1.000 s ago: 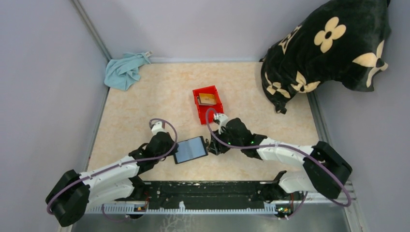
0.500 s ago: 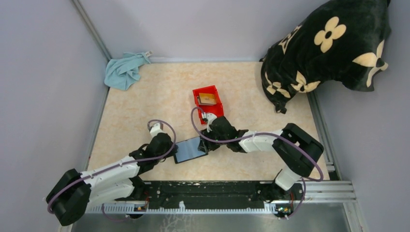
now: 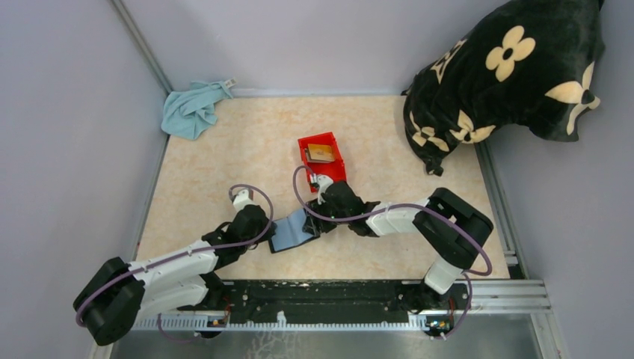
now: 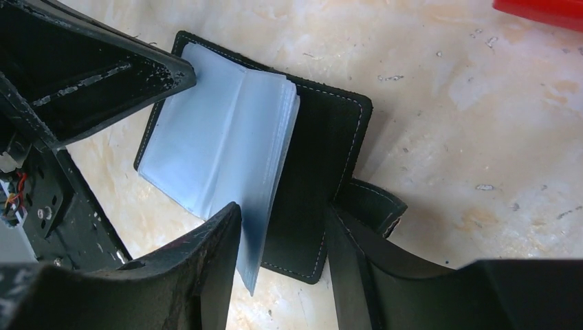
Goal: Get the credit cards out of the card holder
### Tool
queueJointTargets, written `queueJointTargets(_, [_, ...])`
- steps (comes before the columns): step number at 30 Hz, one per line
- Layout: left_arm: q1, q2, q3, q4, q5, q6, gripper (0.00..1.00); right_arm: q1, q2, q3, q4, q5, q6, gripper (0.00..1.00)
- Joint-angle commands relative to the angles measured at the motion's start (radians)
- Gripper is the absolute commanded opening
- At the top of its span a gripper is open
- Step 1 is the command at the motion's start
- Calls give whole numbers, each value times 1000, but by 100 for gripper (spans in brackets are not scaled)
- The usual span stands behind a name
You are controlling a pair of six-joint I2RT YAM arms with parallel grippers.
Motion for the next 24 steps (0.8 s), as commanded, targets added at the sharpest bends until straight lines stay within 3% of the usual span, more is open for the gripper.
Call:
queueJointTargets(1, [-3, 30, -33, -72, 31, 6, 0, 41, 40, 25, 25, -9, 13, 48])
queueJointTargets(5, [-3, 45, -31, -61, 39, 7, 0, 51, 36, 43, 12, -4, 11, 35])
queueJointTargets(9, [-3, 59, -34, -53, 42, 9, 0, 55, 13, 48, -6, 12, 9, 0])
queueJointTargets(19, [-3, 56, -25, -61, 47, 12, 2, 59, -110, 43, -55, 31, 0, 0])
queueJointTargets(22, [-3, 12, -14, -95, 52, 19, 15, 59, -115, 42, -62, 48, 0, 0])
queueJointTargets(24, [-3, -31, -14, -131, 52, 17, 33, 59, -107, 43, -60, 49, 0, 0])
